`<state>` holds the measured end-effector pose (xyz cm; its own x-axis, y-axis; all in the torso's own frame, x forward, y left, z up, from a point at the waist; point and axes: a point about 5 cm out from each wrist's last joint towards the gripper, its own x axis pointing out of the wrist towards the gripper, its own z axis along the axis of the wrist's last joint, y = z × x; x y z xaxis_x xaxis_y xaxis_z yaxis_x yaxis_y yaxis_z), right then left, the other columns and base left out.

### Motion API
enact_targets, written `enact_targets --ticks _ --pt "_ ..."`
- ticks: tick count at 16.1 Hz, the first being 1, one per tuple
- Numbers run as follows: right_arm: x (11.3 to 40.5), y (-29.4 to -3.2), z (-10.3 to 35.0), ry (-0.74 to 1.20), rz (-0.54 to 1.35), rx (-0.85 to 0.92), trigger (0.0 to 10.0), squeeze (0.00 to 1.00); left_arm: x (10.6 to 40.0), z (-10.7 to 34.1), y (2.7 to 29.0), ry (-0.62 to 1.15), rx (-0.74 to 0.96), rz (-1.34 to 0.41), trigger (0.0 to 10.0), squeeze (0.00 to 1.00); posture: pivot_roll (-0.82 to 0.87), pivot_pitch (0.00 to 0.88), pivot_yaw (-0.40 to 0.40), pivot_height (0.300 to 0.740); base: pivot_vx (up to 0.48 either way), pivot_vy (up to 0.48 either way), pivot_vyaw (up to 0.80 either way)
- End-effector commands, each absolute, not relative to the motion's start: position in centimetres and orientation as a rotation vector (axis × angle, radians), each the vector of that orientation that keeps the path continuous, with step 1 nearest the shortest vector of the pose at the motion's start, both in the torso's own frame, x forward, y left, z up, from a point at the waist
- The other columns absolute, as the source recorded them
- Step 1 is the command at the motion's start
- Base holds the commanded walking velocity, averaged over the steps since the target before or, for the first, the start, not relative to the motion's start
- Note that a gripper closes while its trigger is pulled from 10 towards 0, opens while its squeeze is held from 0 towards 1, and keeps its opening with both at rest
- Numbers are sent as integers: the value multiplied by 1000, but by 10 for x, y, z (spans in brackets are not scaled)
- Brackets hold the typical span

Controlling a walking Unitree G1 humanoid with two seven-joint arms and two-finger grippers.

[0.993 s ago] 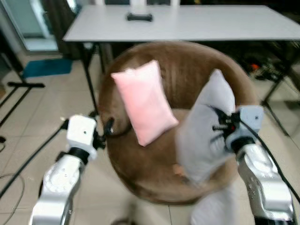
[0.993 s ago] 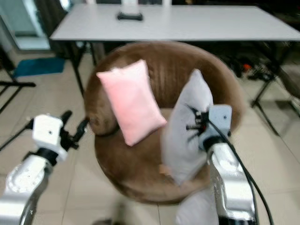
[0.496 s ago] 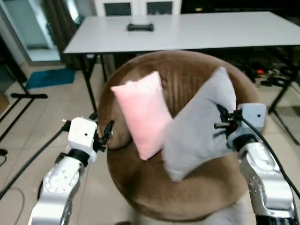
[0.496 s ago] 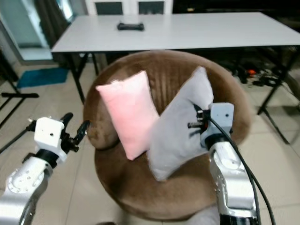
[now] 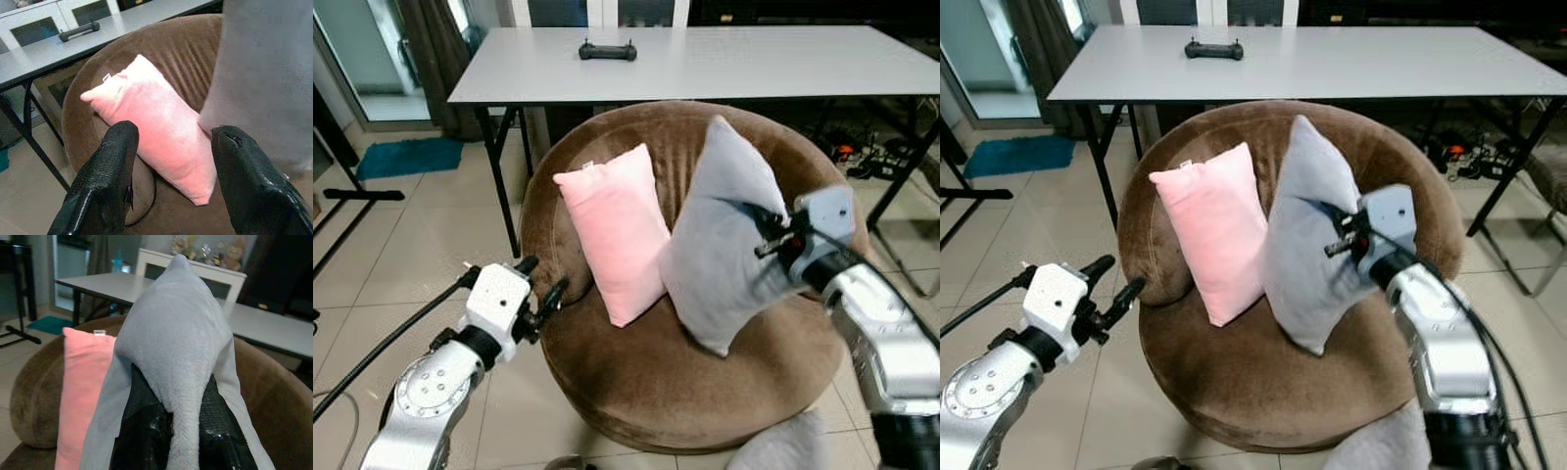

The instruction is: Move the pillow to the sofa from floor

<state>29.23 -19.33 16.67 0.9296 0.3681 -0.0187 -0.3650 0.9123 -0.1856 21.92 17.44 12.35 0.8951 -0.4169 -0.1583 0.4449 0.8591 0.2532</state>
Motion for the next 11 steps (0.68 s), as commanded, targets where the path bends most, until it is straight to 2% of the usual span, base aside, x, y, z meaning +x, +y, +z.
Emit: enact_targets --ticks 1,2,6,8,11 --pt "296 -195 184 -96 411 -196 10000 0 218 128 175 82 299 -473 10000 329 75 0 14 740 0 0 0" --pt "302 -196 188 -93 495 -217 10000 0 217 129 176 87 307 -489 10000 329 79 0 14 740 0 0 0" --pt "307 -196 204 -101 595 -208 10000 0 215 129 177 91 310 -501 10000 329 80 0 13 740 0 0 0" --pt "308 -193 208 -105 658 -274 10000 0 214 130 177 91 315 -511 10000 325 81 0 11 740 0 0 0" --pt "322 -199 205 -59 643 -378 10000 0 212 130 177 95 316 -528 10000 329 81 0 10 740 0 0 0"
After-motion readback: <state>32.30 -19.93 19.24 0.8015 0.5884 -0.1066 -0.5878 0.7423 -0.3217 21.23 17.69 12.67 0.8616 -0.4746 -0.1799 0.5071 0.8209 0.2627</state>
